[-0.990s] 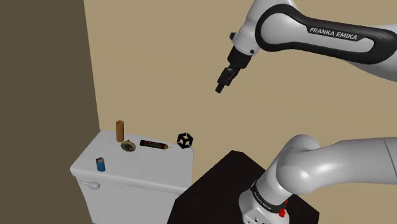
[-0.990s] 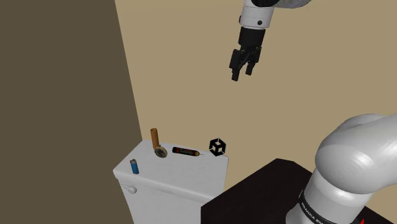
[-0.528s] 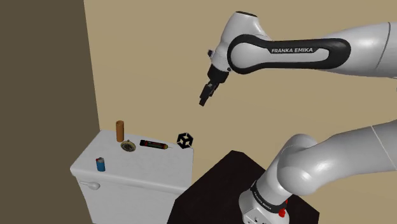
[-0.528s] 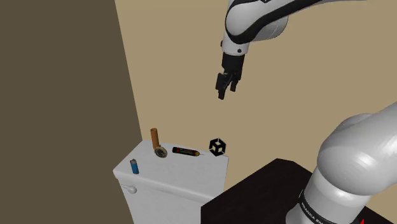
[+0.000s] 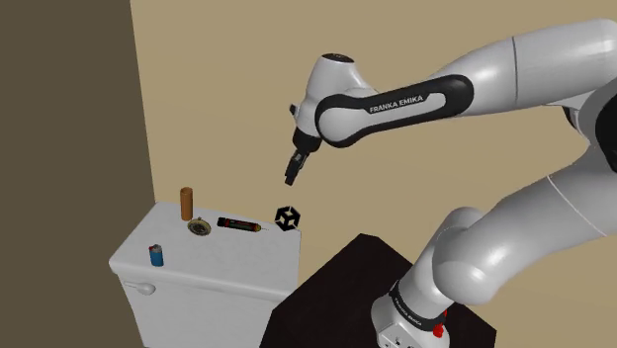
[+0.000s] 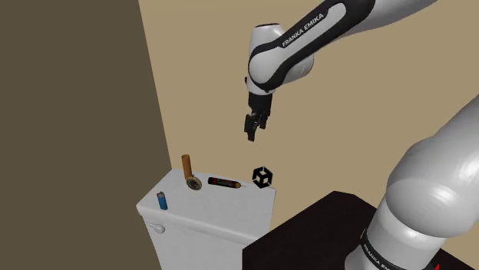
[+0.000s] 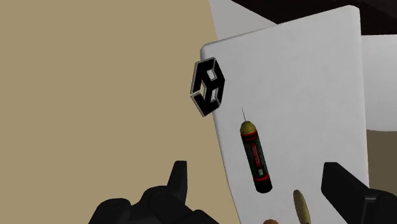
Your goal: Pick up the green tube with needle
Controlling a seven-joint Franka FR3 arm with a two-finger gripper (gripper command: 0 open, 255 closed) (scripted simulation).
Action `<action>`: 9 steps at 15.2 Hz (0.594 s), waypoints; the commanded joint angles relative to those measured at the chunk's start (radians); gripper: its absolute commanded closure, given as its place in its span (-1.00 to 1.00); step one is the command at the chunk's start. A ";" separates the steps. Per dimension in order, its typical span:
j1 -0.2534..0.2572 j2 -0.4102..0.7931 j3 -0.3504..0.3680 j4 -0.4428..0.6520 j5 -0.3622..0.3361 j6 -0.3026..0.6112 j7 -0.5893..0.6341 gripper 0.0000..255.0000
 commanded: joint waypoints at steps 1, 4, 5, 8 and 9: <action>0.000 0.096 0.000 0.007 -0.013 0.084 -0.013 -1.00; 0.007 0.210 0.015 0.029 -0.035 0.167 -0.018 -1.00; 0.009 0.249 0.020 0.039 -0.044 0.192 -0.019 -1.00; 0.015 0.366 0.033 0.074 -0.080 0.264 -0.014 -1.00; 0.018 0.406 0.037 0.088 -0.094 0.285 -0.010 -1.00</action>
